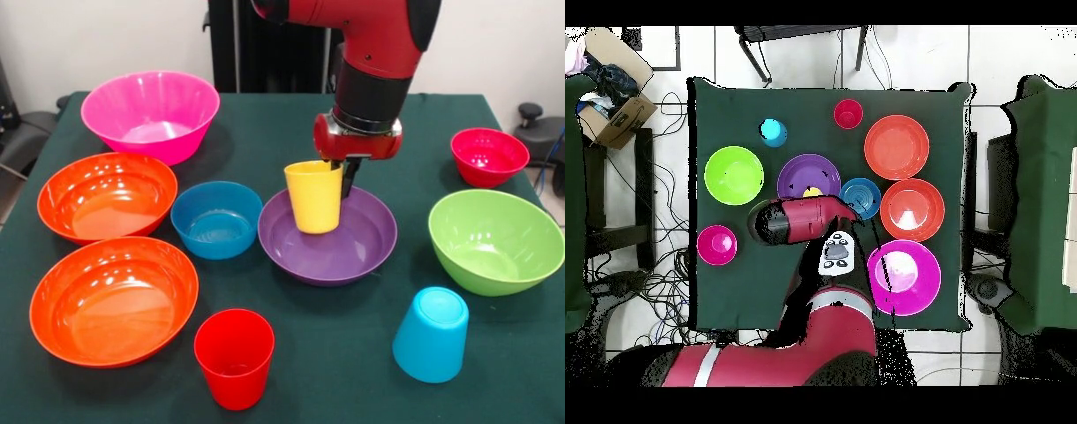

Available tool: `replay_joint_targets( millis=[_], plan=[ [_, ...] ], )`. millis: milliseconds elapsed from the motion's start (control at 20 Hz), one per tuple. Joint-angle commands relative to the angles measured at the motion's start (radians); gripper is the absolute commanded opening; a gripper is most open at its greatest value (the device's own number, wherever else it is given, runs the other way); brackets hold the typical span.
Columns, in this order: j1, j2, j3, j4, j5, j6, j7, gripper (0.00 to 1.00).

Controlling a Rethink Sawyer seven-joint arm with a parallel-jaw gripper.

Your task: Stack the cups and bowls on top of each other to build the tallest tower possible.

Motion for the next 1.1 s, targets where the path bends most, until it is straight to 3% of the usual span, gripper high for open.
replay_joint_targets(
  millis=[50, 1100],
  plan=[
    [0.023, 0.001, 0.038, -0.01, 0.069, 0.102, 0.167, 0.0],
    [0.055, 0.028, 0.003, 0.011, 0.155, 0.254, 0.166, 0.0]
  ],
)
